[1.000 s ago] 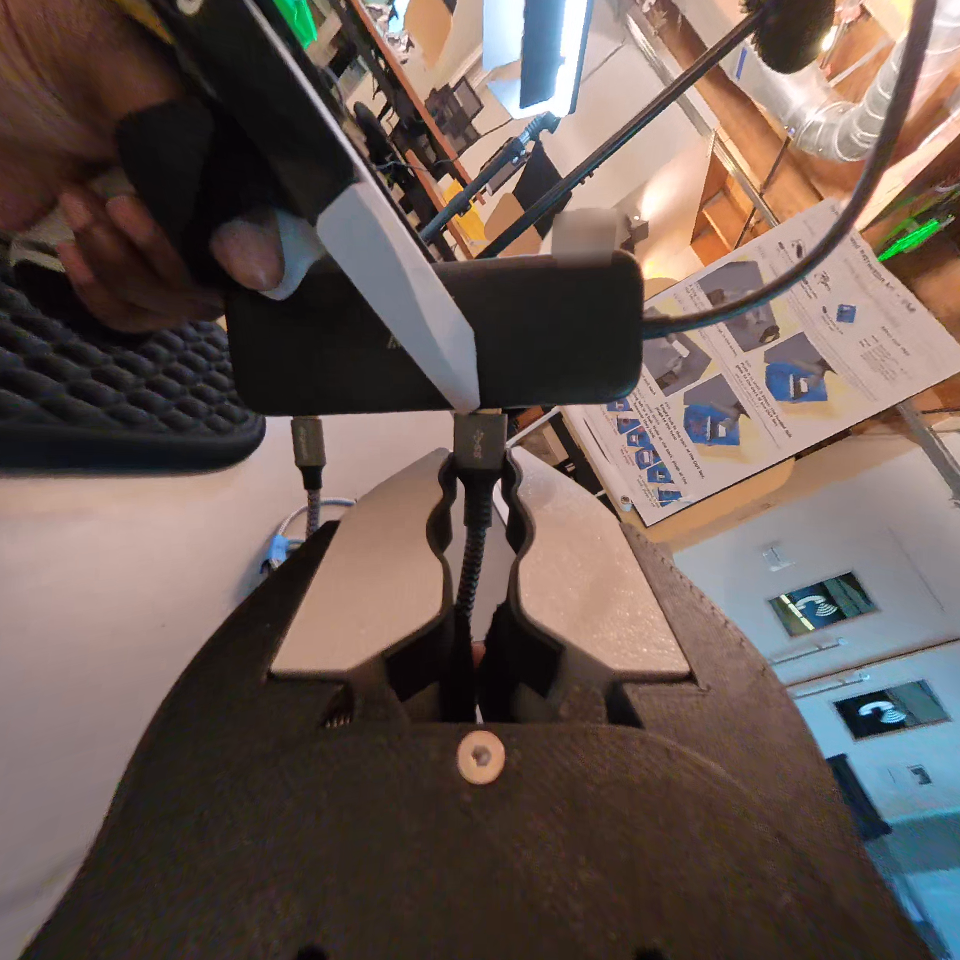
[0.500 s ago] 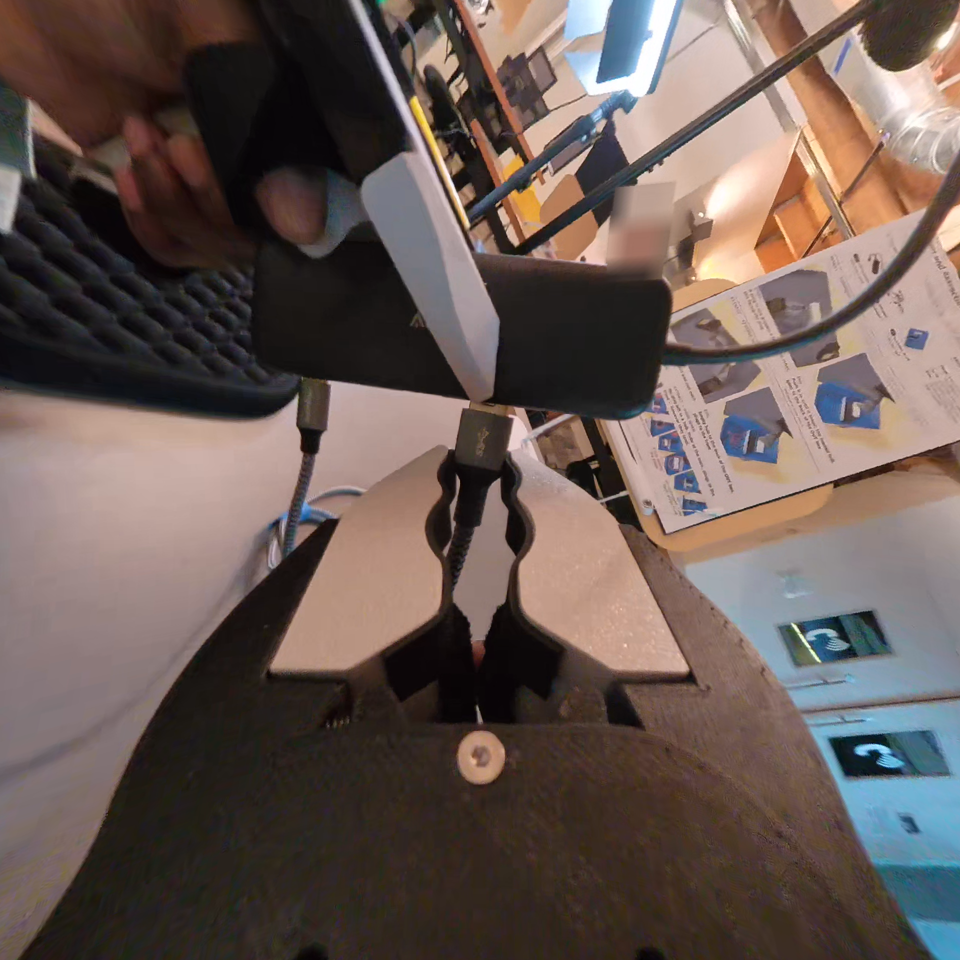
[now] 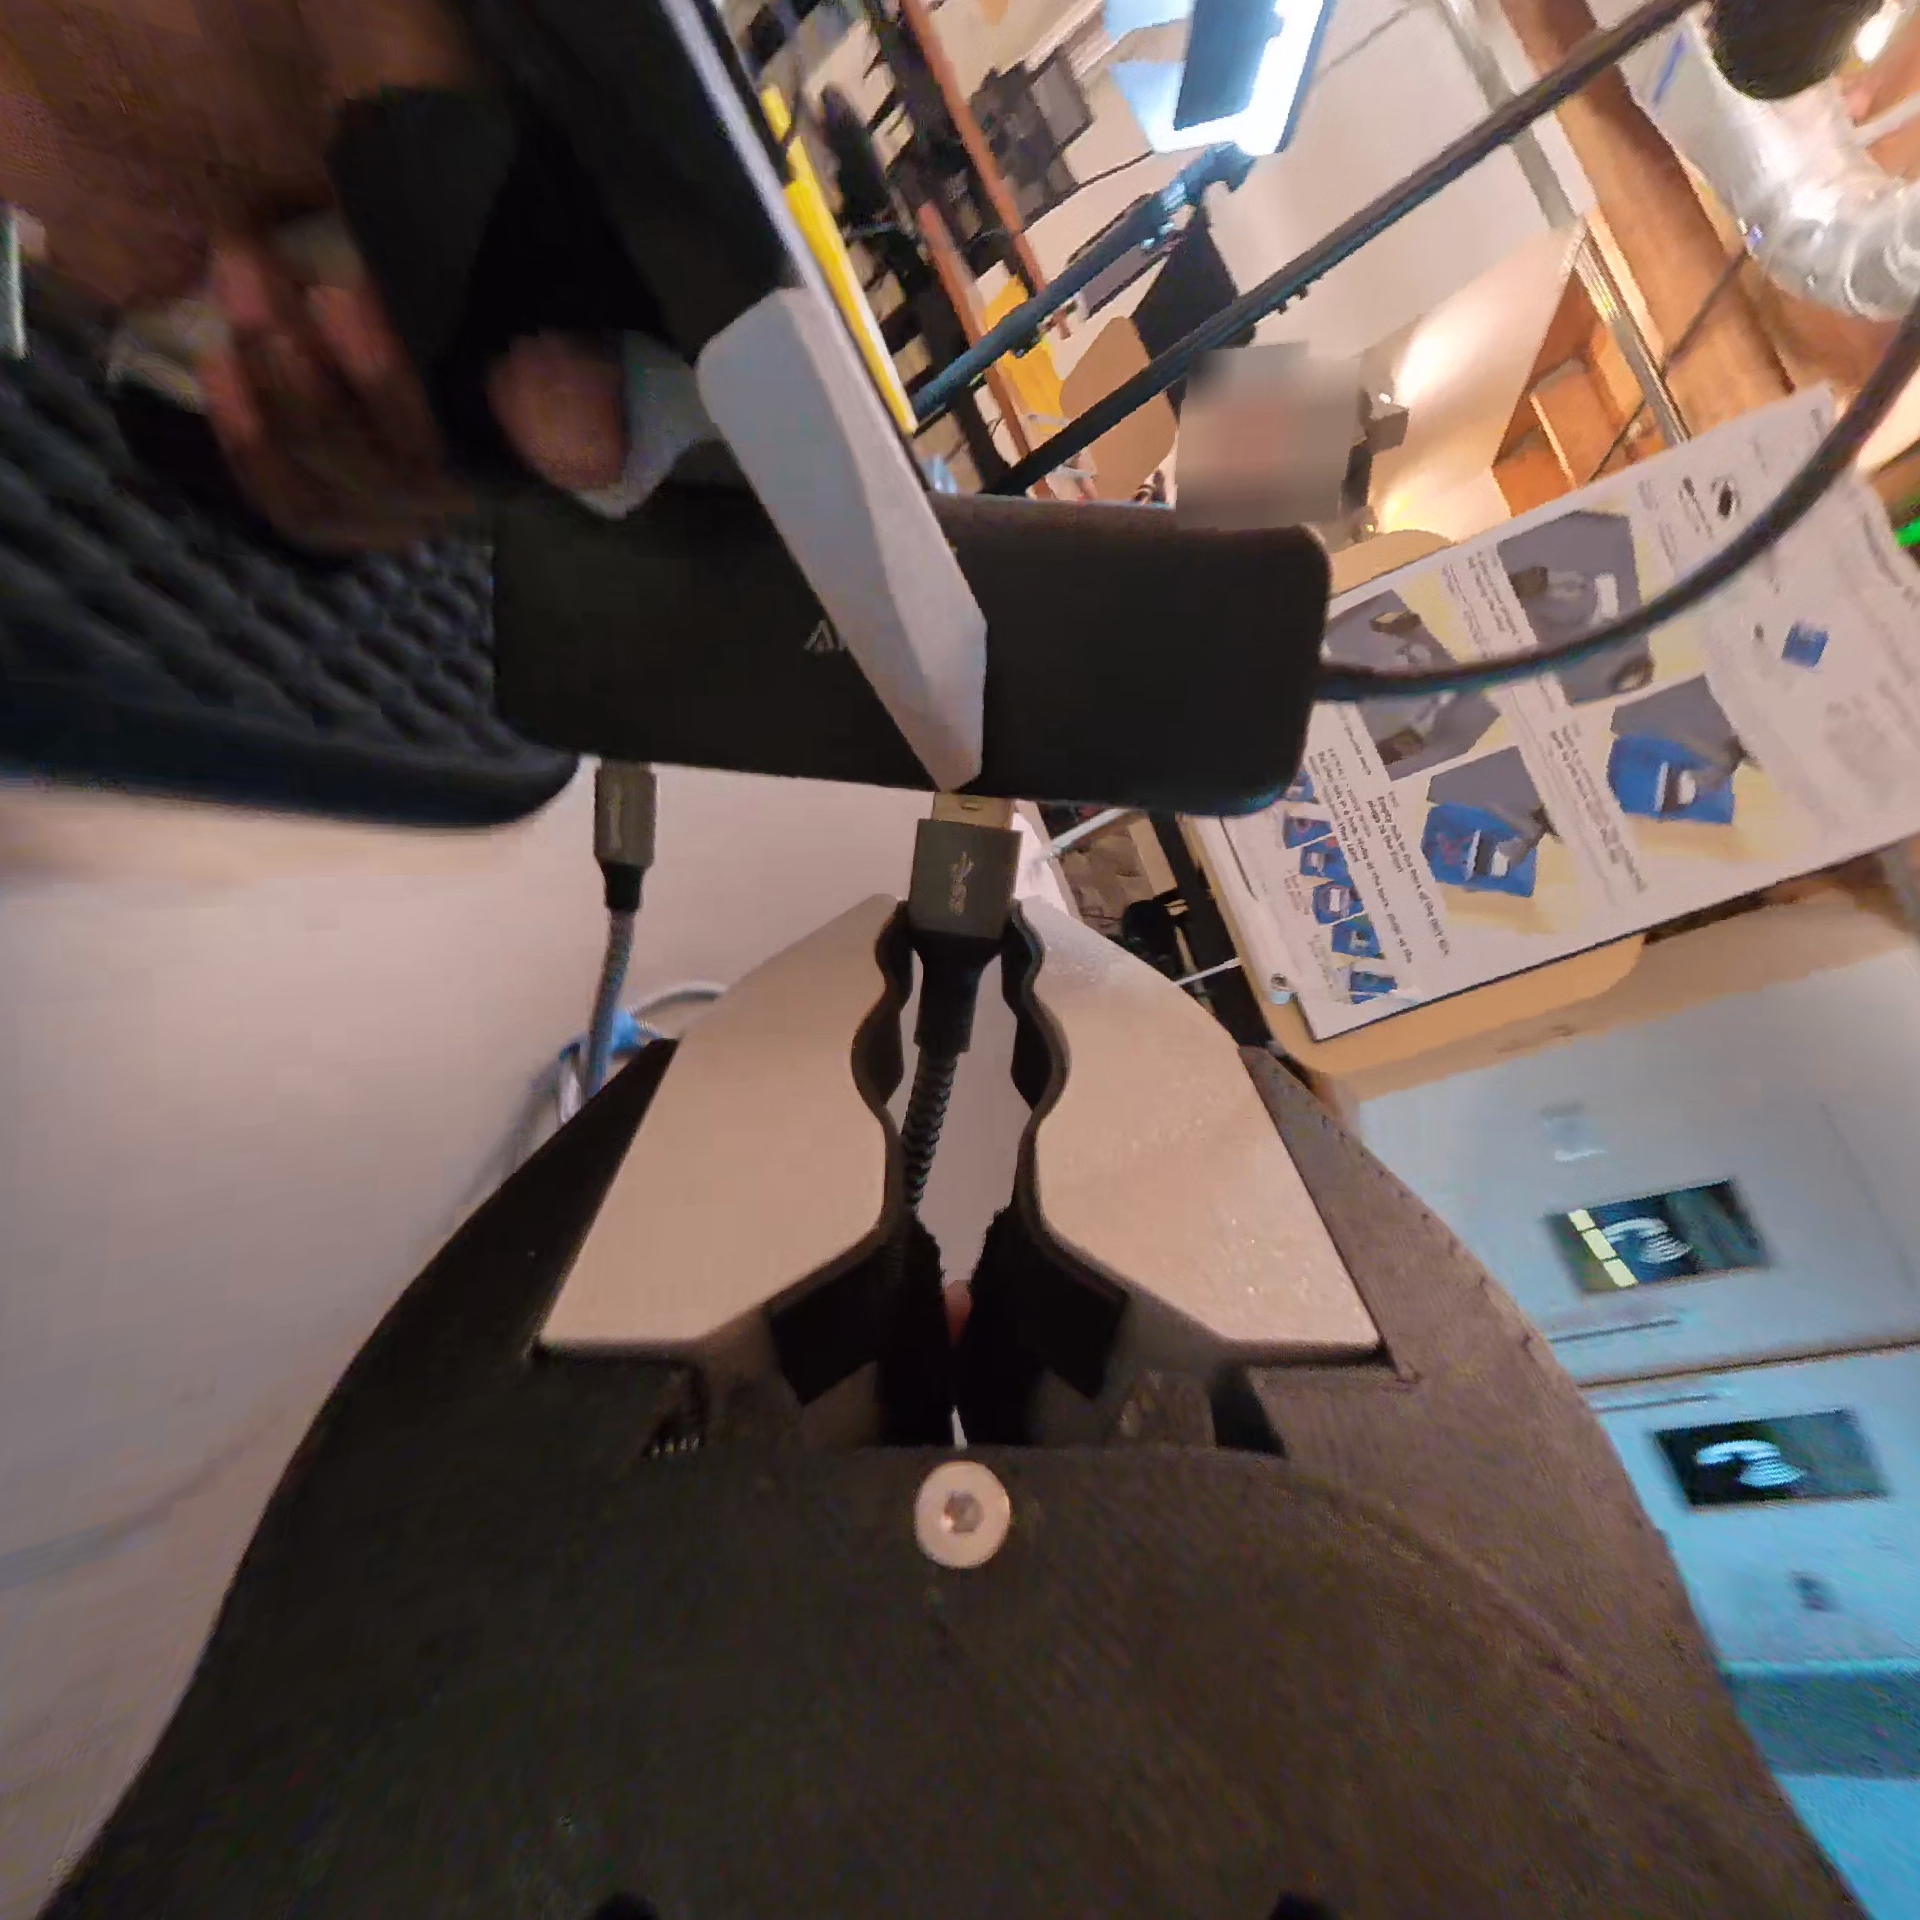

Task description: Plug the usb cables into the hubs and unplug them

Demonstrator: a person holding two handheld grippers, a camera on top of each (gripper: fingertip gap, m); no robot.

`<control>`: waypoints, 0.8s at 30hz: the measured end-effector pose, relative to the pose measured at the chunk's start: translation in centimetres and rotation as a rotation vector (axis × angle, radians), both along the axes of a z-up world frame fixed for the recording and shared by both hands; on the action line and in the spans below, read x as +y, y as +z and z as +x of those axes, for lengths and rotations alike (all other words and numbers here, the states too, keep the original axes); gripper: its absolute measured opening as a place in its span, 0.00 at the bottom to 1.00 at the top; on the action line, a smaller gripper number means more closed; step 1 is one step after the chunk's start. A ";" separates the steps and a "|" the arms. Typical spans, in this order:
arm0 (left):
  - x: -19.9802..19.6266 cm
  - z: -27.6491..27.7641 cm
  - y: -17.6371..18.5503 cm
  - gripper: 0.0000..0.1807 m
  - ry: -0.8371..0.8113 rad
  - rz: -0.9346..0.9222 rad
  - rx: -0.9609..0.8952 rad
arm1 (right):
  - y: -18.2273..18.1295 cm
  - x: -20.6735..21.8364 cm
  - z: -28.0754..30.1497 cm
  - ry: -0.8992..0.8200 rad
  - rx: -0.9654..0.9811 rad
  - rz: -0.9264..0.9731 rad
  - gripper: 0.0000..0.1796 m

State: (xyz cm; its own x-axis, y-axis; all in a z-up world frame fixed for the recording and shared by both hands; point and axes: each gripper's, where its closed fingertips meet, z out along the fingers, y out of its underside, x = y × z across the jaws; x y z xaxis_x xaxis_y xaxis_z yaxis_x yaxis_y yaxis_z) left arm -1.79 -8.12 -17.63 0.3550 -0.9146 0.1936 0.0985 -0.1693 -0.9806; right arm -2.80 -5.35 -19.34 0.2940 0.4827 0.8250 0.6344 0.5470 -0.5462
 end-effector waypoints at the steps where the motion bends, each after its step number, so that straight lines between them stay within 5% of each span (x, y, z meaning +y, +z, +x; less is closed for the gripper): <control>1: 0.2 -0.3 0.3 0.06 0.012 0.000 -0.027 | 0.1 0.1 -0.2 -0.008 0.042 -0.025 0.10; 12: -0.5 0.5 -2.5 0.07 -0.047 0.013 0.175 | -1.5 -0.2 1.1 -0.005 -0.262 0.147 0.10; 24: 1.0 -0.9 2.2 0.07 0.088 0.018 -0.170 | -0.2 1.2 1.3 -0.169 -0.022 -0.041 0.09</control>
State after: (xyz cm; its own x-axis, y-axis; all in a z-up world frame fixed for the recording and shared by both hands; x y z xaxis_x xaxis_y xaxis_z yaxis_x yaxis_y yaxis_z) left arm -2.72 -7.08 -15.41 0.3973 -0.8854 0.2412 0.2762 -0.1353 -0.9515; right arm -1.48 -4.11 -19.52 0.3558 0.4609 0.8130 0.7276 0.4093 -0.5505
